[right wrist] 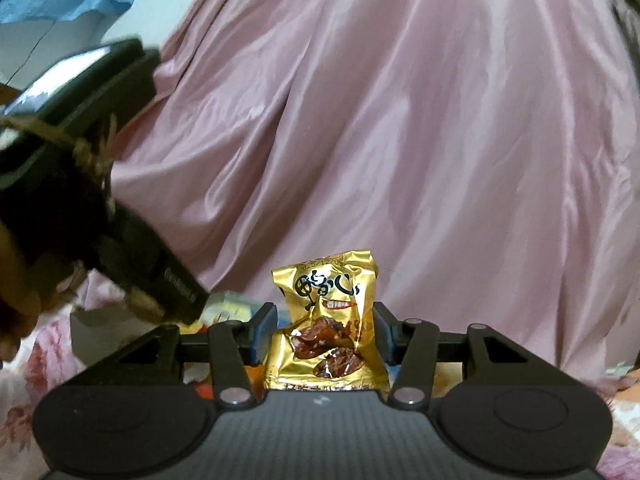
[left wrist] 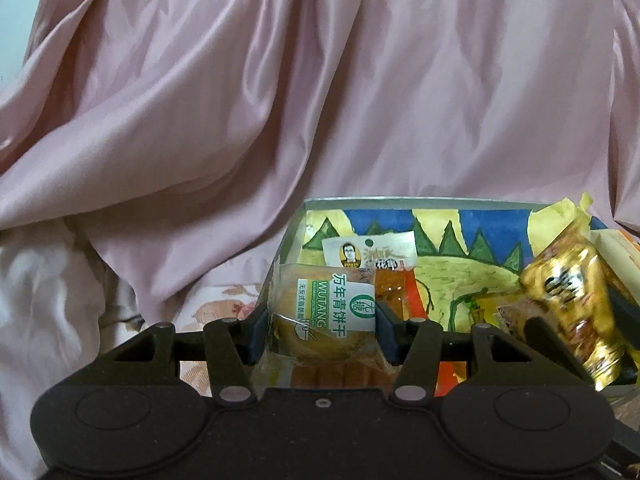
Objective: Organize snacks
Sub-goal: 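Carry the pastry pack and duck-snack pack over the grey tray with both grippers, then open both grippers to drop the packs into the tray and withdraw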
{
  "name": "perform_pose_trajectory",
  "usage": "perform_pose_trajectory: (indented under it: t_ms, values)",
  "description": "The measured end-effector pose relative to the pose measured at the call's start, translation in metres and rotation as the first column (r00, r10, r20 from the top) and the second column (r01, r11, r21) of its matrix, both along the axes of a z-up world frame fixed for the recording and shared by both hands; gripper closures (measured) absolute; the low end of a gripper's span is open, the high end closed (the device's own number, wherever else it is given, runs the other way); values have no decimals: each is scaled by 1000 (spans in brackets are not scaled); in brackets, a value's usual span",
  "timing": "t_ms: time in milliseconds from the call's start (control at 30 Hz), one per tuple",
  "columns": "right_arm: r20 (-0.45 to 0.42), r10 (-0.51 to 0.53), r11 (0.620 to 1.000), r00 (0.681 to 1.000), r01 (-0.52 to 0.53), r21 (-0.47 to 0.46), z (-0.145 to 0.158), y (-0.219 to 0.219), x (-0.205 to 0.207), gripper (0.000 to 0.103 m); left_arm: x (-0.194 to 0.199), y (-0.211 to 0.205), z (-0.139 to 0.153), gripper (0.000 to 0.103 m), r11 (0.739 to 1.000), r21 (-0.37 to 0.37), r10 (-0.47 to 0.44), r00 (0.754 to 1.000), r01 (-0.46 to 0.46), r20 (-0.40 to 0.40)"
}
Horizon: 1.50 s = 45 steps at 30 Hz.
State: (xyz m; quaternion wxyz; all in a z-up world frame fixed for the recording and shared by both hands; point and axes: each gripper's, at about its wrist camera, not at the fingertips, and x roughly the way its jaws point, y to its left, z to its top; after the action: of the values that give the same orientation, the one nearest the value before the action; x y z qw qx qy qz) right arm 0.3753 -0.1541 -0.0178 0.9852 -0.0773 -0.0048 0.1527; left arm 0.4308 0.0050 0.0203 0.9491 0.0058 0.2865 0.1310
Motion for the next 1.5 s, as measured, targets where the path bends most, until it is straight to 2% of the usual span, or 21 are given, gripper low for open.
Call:
perform_pose_trajectory:
  t_ms: [167, 667, 867, 1200, 1300, 1500]
  values:
    - [-106, -2, 1000, 994, 5, 26, -10, -2, 14, 45, 1, -1, -7, 47, 1000, -29, 0, 1000, 0, -19]
    - [-121, 11, 1000, 993, -8, 28, -12, 2, 18, 42, 1, -2, -12, 42, 999, -53, 4, 1000, -5, -16]
    - [-118, 9, 999, 993, -5, 36, -13, 2, 19, 40, 1, -3, -15, 33, 998, -63, 10, 1000, -11, -5]
    - [-110, -4, 998, 994, 10, 55, -13, -1, 18, 26, 0, -8, -14, 8, 998, -53, 16, 1000, -15, 18]
    - [-91, -14, 999, 996, 18, 45, -13, 0, 16, 21, -2, -9, -13, 5, 999, -45, 22, 999, -20, 37]
    - [-77, -19, 999, 997, 22, 47, -12, 0, 14, 17, -6, -6, -10, 1, 996, -53, 70, 996, -67, 55]
